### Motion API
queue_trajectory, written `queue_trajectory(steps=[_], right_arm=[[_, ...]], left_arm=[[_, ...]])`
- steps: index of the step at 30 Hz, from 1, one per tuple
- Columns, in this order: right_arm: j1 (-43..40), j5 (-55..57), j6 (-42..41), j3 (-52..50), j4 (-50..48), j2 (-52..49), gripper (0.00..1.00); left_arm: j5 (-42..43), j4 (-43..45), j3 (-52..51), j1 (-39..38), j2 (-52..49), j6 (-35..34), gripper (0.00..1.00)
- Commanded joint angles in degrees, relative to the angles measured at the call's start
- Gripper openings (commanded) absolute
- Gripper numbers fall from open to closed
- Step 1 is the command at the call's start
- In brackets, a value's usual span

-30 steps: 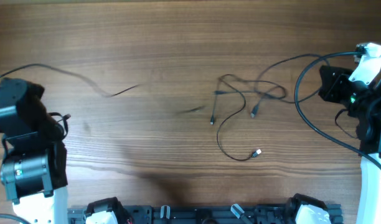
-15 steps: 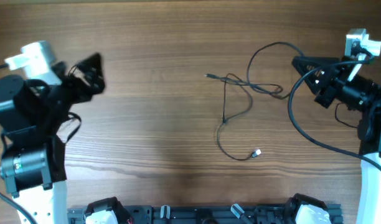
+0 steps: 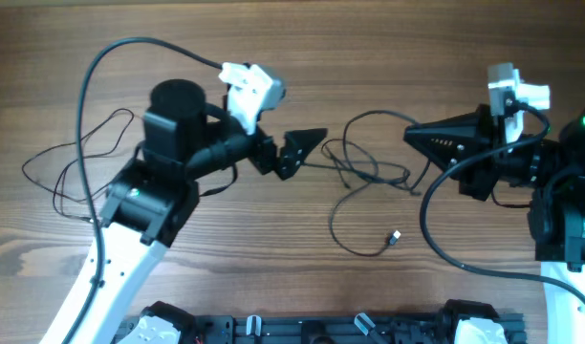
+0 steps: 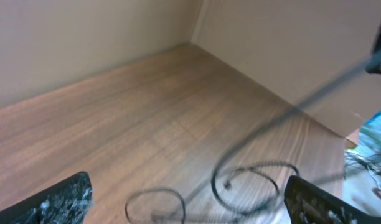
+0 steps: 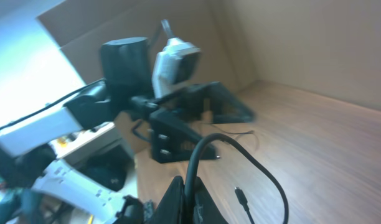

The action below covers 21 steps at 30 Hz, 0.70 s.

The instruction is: Untangle cables

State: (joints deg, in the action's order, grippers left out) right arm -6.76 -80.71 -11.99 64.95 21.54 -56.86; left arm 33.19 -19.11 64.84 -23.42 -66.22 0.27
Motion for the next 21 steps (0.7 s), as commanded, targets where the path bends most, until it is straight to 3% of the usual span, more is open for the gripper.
queue_trajectory(steps=[1,9,16,19,21], right_arm=[[3.19,-3.21,-0.22,0.39,-1.7,0.85,0.04],[6.91,-2.38,-0.22,0.39,-2.93,0.83,0.04],[6.91,5.27,-0.15,0.39,-2.84,0.83,0.05],[6.91,11.8,-0.22,0.39,-1.75,0.76,0.04],[6.91,11.93,-0.2,0.39,-1.81,0.55,0.04]], left_arm=[[-5.81,2.56,0.07,-3.23,-2.01,3.76,1.0],[-5.7,2.64,0.07,-12.85,-2.32,14.58,1.0],[-6.12,1.07,0.07,-12.0,-1.64,14.43,0.99],[-10.75,-3.06,0.07,-9.27,1.14,14.29,1.0],[-8.11,-4.31,0.07,-8.17,3.43,13.94,1.0]])
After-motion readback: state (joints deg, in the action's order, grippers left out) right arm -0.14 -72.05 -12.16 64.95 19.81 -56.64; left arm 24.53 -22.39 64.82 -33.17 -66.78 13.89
